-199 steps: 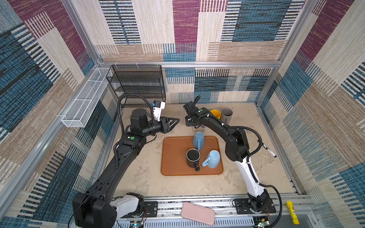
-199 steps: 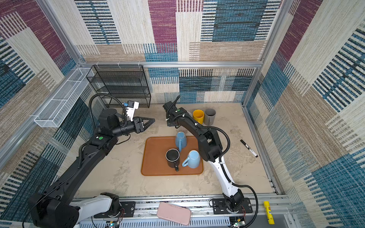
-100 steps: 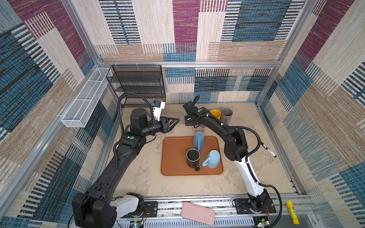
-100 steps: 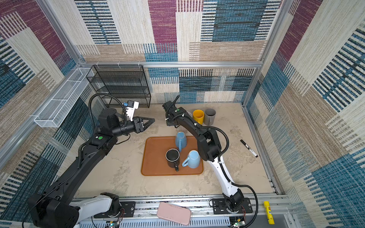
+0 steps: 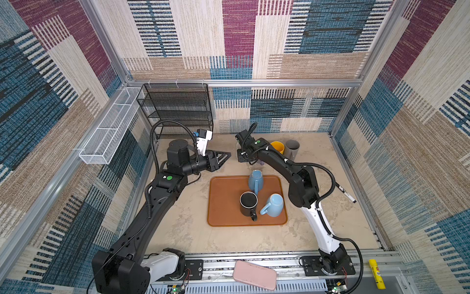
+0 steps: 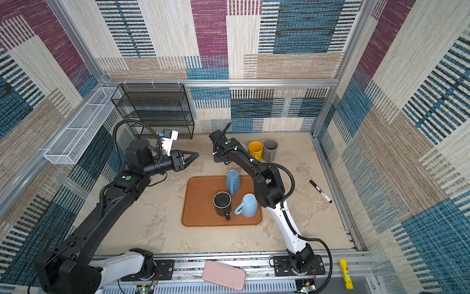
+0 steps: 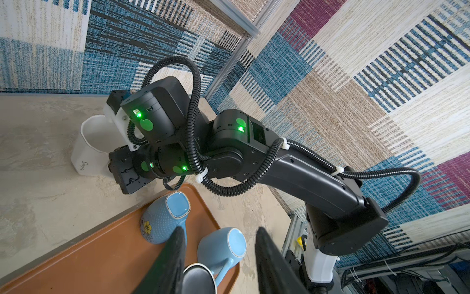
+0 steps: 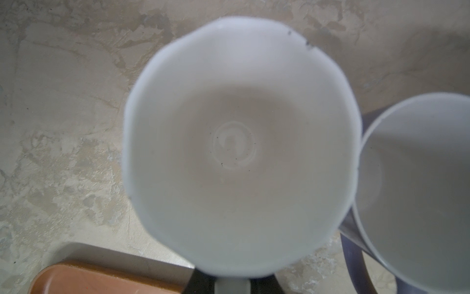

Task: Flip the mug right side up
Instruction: 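Lower the upright white mug onto the table with the right gripper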

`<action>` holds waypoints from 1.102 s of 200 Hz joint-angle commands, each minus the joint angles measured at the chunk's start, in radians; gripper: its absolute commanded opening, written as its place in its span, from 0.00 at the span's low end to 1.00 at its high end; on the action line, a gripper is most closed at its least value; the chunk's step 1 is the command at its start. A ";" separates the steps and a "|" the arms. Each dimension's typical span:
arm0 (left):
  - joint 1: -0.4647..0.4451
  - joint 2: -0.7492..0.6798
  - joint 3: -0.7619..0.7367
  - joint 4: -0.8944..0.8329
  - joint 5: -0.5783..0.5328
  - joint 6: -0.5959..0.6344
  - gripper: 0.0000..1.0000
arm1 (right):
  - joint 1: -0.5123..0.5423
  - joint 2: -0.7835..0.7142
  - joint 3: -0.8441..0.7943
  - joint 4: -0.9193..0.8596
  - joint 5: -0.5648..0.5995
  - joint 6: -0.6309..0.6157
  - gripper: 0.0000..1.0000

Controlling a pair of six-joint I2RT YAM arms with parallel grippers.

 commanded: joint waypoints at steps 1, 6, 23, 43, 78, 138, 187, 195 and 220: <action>0.000 -0.004 0.009 0.001 -0.006 0.053 0.42 | 0.002 -0.005 0.012 0.013 -0.008 -0.005 0.00; 0.000 -0.003 0.009 0.002 -0.007 0.053 0.42 | 0.002 -0.005 0.012 0.013 -0.010 -0.007 0.00; 0.000 -0.006 0.007 0.002 -0.008 0.053 0.42 | 0.002 -0.001 0.012 0.012 -0.022 -0.012 0.00; 0.000 -0.007 0.003 0.002 -0.006 0.051 0.42 | 0.002 0.006 0.013 0.012 -0.032 -0.014 0.00; 0.000 -0.009 0.003 -0.001 -0.007 0.055 0.43 | 0.002 0.013 0.018 0.009 -0.043 -0.018 0.00; 0.000 -0.008 -0.001 -0.001 -0.009 0.056 0.43 | 0.002 0.019 0.026 0.004 -0.062 -0.026 0.00; 0.000 -0.011 -0.004 -0.002 -0.011 0.058 0.43 | 0.002 0.022 0.027 0.002 -0.069 -0.026 0.04; 0.000 -0.011 -0.004 -0.002 -0.011 0.057 0.43 | 0.002 0.023 0.027 0.002 -0.070 -0.028 0.04; 0.000 -0.011 -0.004 -0.002 -0.010 0.057 0.43 | 0.002 0.023 0.029 0.002 -0.072 -0.030 0.06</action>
